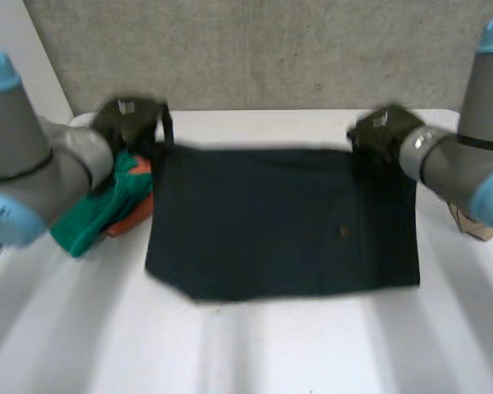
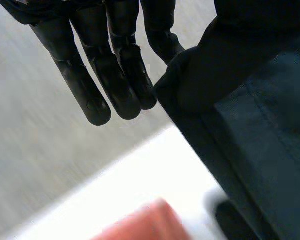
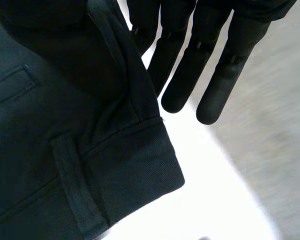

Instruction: Fold the laundry.

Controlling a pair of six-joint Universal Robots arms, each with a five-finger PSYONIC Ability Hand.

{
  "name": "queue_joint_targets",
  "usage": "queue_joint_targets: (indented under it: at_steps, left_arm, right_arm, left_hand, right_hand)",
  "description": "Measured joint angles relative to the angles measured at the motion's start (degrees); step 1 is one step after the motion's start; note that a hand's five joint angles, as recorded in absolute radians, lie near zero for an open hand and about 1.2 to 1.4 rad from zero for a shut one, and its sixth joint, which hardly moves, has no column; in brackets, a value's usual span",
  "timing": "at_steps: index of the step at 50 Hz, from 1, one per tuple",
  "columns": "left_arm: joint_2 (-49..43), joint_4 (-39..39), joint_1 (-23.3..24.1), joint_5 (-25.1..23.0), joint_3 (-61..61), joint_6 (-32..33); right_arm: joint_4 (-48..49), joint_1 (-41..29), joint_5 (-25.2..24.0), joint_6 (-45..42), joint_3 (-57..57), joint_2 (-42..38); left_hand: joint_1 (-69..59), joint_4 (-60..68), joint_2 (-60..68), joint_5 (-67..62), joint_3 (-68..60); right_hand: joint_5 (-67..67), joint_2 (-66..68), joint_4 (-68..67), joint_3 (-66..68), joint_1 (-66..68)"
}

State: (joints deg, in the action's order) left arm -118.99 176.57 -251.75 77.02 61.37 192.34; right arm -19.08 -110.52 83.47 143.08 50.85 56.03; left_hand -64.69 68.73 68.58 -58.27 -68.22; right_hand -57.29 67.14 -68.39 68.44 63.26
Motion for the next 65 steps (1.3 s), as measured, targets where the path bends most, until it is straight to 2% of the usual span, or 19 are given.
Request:
queue_joint_targets:
  at_steps: [3,6,9,12,15,23,29,32,35,40,44,51,53,57,61,65]
  left_arm:
    - [-2.42,2.47,0.48,2.07,-9.29,0.14]
    - [-3.87,11.08,0.23,4.43,-21.23,-1.15]
    - [-4.02,17.55,-0.45,5.19,-26.61,-3.16]
    - [-4.14,21.91,-1.32,5.08,-28.67,-6.00]
    - [-4.22,23.25,-1.92,4.61,-27.73,-8.11]
    - [-3.97,23.94,-2.98,2.13,-14.39,-11.27]
    - [-3.54,26.04,-3.00,-2.53,1.46,-11.16]
    - [-3.31,26.40,-2.89,-3.63,4.64,-10.96]
    - [-1.56,26.90,-2.42,-7.73,15.92,-9.12]
    - [2.50,25.68,-2.45,-10.61,25.48,-5.97]
    - [11.00,19.85,-3.31,-12.72,36.14,-0.47]
    - [25.03,1.99,-5.21,-15.77,46.52,8.74]
    - [30.83,-6.45,-5.69,-17.54,49.83,12.76]
    - [38.08,-14.54,-6.22,-19.13,53.78,17.37]
    - [43.23,-17.35,-7.21,-19.54,56.65,20.40]
    - [42.78,-15.78,-7.61,-19.46,56.84,22.10]
  right_arm:
    - [10.68,-0.62,2.06,2.03,-2.94,0.09]
    - [28.33,-0.93,4.11,5.95,-4.48,2.08]
    - [39.17,-1.10,4.72,8.29,-4.04,3.80]
    - [44.13,-1.39,4.62,9.49,-2.71,4.97]
    - [44.02,-1.74,4.21,9.81,-1.17,5.48]
    - [36.50,-2.45,3.23,9.17,4.55,4.42]
    - [33.60,-2.69,0.90,7.67,9.94,0.35]
    - [33.28,-2.69,0.23,6.98,11.05,-0.82]
    - [31.47,-2.39,-1.14,3.16,14.26,-4.56]
    - [28.13,-1.57,-1.59,0.01,17.04,-5.23]
    - [19.35,0.19,-2.51,-1.85,21.59,-0.62]
    - [-1.73,2.60,-5.84,-5.25,28.00,9.84]
    - [-13.01,3.54,-6.68,-9.21,30.86,14.06]
    - [-26.78,4.55,-7.18,-16.09,34.63,18.53]
    - [-33.92,5.04,-8.19,-21.73,37.70,21.14]
    - [-31.88,4.88,-9.17,-22.22,39.40,20.79]
  left_hand:
    - [0.00,0.00,0.01,0.00,-0.01]
    - [0.00,0.01,0.05,0.00,-0.11]
    - [0.00,0.01,0.05,0.00,-0.11]
    - [0.00,0.01,0.05,0.00,-0.11]
    - [0.00,0.01,0.05,0.00,-0.12]
    - [-0.16,0.01,0.06,0.00,-0.12]
    - [-0.35,0.01,0.08,0.00,-0.12]
    - [-0.38,0.01,0.08,0.00,-0.12]
    - [-0.50,0.02,0.09,0.00,-0.12]
    - [-0.50,0.02,0.09,0.00,-0.12]
    - [-0.50,0.02,0.09,0.00,-0.12]
    - [-0.50,0.02,0.09,0.00,-0.12]
    - [-0.50,0.02,0.09,0.00,-0.12]
    - [-0.50,0.02,0.09,0.00,-0.12]
    - [-0.50,0.02,0.09,0.00,-0.12]
    - [-0.38,-0.15,-0.21,0.13,0.03]
  right_hand:
    - [0.00,0.00,0.00,0.00,0.00]
    - [0.00,0.00,-0.01,0.00,0.00]
    - [0.00,0.00,-0.01,0.00,0.00]
    - [-0.18,0.00,-0.01,0.00,0.00]
    - [-0.25,0.00,-0.01,0.00,0.00]
    - [-0.52,0.00,-0.01,0.00,0.00]
    - [-0.64,0.00,-0.01,0.00,0.00]
    - [-0.64,0.00,-0.01,0.00,0.00]
    - [-0.64,0.00,-0.01,0.00,0.00]
    - [-0.64,0.00,-0.01,0.00,0.00]
    - [-0.64,0.00,-0.01,0.00,0.00]
    - [-0.64,0.00,-0.01,0.00,0.00]
    - [-0.64,0.00,-0.01,0.00,0.00]
    - [-0.65,0.00,-0.02,0.00,0.00]
    - [-0.64,0.00,-0.02,0.00,0.00]
    - [-0.65,0.00,-0.02,0.00,0.00]
